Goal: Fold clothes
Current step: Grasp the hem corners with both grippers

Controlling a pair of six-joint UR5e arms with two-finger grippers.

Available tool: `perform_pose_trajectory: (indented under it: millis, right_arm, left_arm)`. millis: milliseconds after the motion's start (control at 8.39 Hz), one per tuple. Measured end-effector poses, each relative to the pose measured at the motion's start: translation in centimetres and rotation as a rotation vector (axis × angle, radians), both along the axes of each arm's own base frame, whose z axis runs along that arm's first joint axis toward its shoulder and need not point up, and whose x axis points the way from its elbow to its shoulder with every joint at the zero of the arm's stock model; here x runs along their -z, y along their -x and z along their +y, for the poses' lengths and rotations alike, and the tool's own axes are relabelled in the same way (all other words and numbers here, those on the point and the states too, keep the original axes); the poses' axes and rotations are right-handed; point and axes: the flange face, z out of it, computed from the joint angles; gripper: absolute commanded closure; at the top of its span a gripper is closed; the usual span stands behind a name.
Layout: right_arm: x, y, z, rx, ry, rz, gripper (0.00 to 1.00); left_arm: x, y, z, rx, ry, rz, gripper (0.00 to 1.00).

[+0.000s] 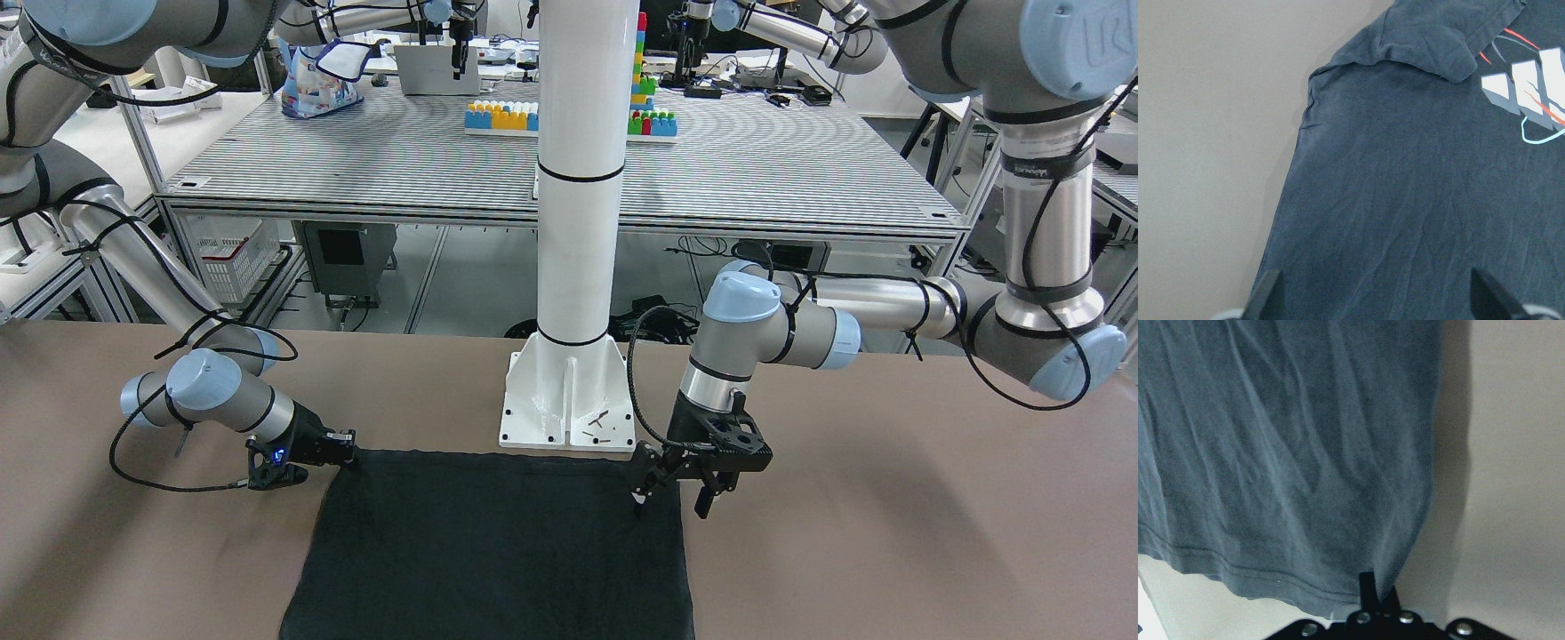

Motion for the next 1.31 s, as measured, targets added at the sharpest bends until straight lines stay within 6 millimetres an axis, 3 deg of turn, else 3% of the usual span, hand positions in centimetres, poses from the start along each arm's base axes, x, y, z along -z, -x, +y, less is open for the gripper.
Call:
perform_pose_trajectory:
  millis: [358,715,1311]
  right_arm:
    - [1.2,-0.7,0.1,0.002,-0.029,-0.074,1.0]
    - [1.8,-1.5,-0.6,-0.019,-0.049,-0.115,1.0]
    - [2.3,-3.5,-2.3,-0.071,-0.08,-0.161,1.0]
  left_arm:
    - [-1.2,-0.1,1.4,-0.018,0.002,0.019,0.0]
    - [-5.4,-0.2,4.8,-0.078,-0.008,0.069,0.0]
    - [-8.9,-3.1,12.2,-0.158,-0.016,0.067,0.0]
